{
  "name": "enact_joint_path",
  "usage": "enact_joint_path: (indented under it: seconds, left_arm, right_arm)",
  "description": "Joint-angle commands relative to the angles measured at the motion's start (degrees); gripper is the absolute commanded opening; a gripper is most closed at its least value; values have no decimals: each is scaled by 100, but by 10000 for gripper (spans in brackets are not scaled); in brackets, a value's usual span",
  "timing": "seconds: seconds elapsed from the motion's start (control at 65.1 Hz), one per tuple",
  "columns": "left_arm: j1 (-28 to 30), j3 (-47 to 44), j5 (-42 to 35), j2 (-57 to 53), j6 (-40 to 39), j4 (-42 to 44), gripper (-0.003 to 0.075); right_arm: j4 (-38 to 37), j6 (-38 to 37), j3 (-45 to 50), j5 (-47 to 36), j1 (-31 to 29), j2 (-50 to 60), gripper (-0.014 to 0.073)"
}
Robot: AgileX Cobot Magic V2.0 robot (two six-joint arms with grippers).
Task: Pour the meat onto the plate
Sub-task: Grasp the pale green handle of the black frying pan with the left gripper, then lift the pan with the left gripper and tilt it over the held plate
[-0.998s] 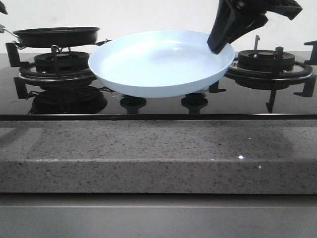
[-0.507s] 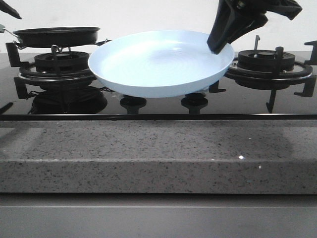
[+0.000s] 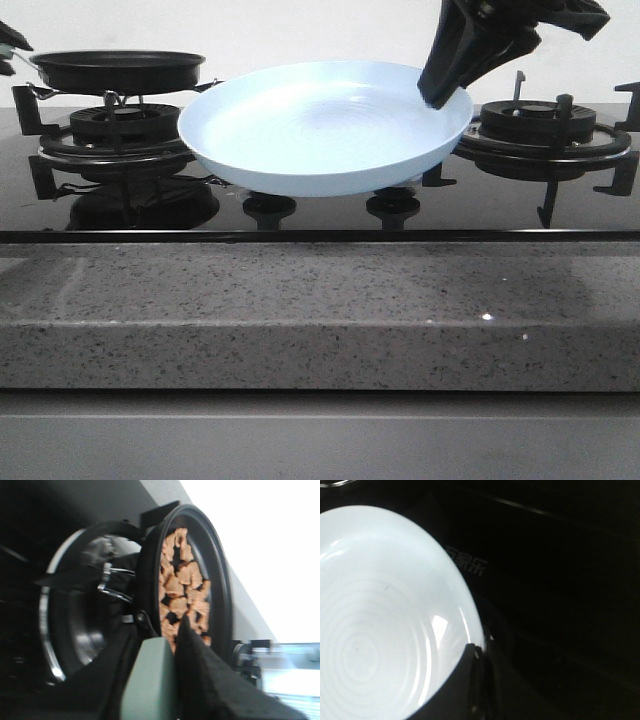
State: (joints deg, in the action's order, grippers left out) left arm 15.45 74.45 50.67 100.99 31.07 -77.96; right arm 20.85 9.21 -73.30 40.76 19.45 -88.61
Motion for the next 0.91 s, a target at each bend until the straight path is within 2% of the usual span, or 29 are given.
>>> enact_joint_path:
  seconds: [0.0, 0.123, 0.415, 0.599, 0.891]
  left_arm:
    - [73, 171, 158, -254, 166, -256, 55]
    - [164, 171, 421, -304, 298, -426, -22]
    - [387, 171, 1189, -720, 637, -1132, -20]
    - [339, 22, 1196, -1276, 784, -1132, -20]
    - [-3, -849, 930, -2333, 1134, -1129, -20]
  right_arm:
    - [128, 30, -160, -322, -6, 283, -69]
    - [128, 30, -160, -322, -6, 283, -69]
    - [128, 30, -160, -322, -6, 283, -69]
    - [128, 30, -160, -322, -6, 283, -69]
    - [128, 30, -160, -322, -6, 283, -69]
